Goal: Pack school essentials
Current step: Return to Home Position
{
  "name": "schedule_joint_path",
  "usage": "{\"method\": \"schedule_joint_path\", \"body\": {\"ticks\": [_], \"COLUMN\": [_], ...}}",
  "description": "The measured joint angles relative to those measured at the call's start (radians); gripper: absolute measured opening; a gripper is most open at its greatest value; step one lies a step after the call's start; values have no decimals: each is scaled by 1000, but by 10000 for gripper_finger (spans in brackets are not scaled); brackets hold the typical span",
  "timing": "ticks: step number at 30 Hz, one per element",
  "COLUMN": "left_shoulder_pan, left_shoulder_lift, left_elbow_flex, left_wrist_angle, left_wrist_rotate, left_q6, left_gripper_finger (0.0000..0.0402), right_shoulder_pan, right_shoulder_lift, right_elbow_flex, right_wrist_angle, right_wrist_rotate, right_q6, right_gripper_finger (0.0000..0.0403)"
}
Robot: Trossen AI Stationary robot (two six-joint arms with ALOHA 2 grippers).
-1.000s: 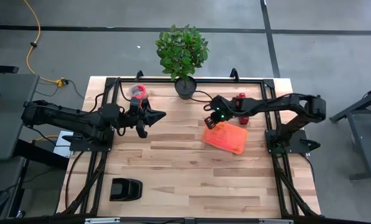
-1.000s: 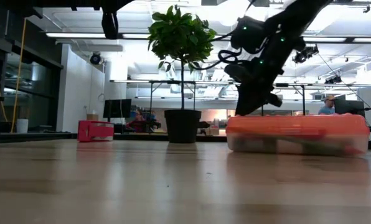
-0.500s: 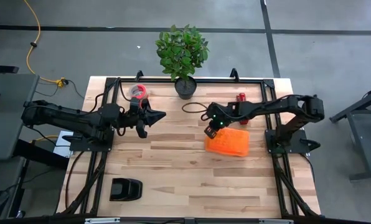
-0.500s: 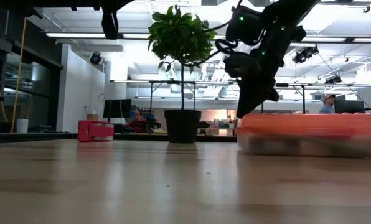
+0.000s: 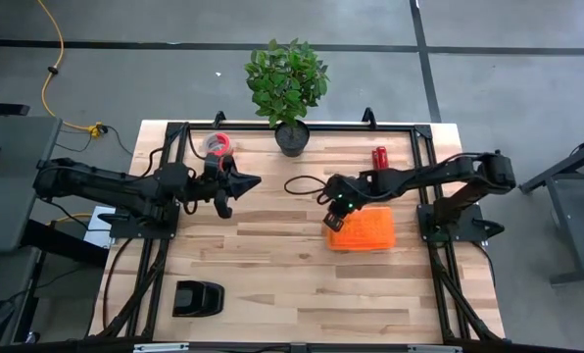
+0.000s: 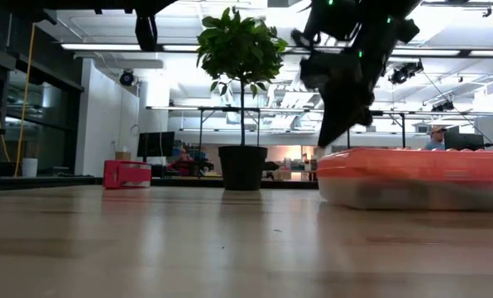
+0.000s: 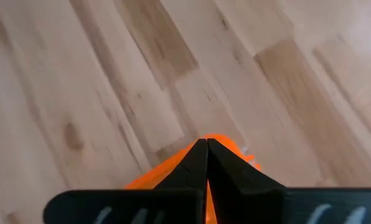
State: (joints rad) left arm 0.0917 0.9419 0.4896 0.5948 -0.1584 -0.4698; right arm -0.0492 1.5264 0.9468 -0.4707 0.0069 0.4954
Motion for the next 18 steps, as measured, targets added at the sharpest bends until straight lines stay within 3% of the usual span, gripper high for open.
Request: {"method": "schedule_joint_path", "body": {"ticks": [5,13,18], "left_shoulder_pan": [23,53,53], "left_shoulder_lift": [-96,-241,-247], "left_elbow_flex": [13,193,289], "left_wrist_angle": [-33,-603,-761], "left_wrist_rotate": [3,-1,-34], "left_q6": [106,172,226], "left_gripper_finger": [0,0,0], "right_shoulder_pan": [-31,-87,-103], "right_shoulder_lift": [-152,-340,-384], "right_elbow_flex": [22,22,22], "right_wrist_angle": [63,502,680], "right_wrist_rotate": [11,-117,-201], "right_q6": [-144,-237,-269], "right_gripper_finger": [0,0,0]}}
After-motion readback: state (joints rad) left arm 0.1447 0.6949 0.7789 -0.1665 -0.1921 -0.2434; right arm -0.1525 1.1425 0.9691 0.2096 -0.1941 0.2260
